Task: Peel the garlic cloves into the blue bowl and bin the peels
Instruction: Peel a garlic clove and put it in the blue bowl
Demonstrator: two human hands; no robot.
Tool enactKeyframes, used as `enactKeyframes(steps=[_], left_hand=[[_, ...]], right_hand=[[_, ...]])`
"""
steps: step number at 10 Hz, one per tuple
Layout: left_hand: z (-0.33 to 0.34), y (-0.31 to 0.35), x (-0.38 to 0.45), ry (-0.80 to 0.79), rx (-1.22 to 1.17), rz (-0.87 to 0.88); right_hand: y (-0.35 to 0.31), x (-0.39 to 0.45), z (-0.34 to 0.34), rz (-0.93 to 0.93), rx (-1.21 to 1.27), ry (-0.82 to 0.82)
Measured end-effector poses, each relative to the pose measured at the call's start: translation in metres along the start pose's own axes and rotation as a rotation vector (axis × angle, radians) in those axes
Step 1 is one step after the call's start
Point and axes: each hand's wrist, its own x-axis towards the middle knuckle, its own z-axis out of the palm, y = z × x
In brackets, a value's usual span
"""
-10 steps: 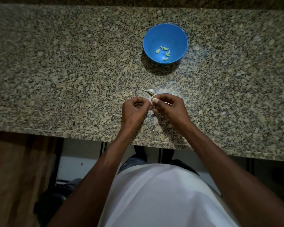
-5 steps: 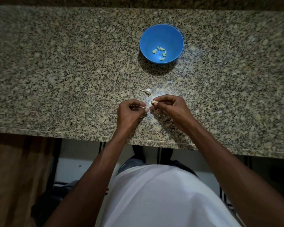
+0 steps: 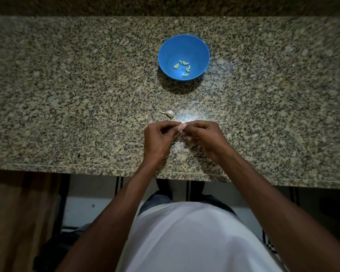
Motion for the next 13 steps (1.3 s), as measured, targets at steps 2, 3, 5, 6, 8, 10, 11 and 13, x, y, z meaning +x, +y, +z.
enactKeyframes(steps=[2,3,5,6,8,10,11,13], left_hand=[[0.016,0.003,-0.003,0.083,0.033,0.025],[0.012,-0.002,-0.004,0.055,0.075,0.001],[-0.002,-0.013,-0.004,0.115,0.287,0.078],[-0.007,-0.018,-0.001,0.146,0.387,0.089],[-0.016,-0.032,-0.002,0.174,0.448,0.075],[-0.025,-0.040,0.000,0.030,0.634,0.142],[-0.025,-0.046,-0.007,-0.082,0.686,0.213],[-0.036,-0.050,-0.002,0.004,0.611,0.269]], right_hand=[[-0.008,0.003,-0.015,0.081,0.125,0.076],[-0.029,0.018,-0.037,-0.093,-0.160,0.162],[-0.084,0.072,-0.069,-0.466,-0.933,0.231],[-0.088,0.089,-0.076,-0.505,-1.102,0.181],[-0.064,0.095,-0.042,-0.643,-1.277,0.088],[-0.018,0.083,-0.019,-0.595,-1.218,-0.018],[0.014,0.039,-0.005,-0.613,-1.274,-0.061],[0.032,-0.013,0.015,-0.617,-1.146,0.103]])
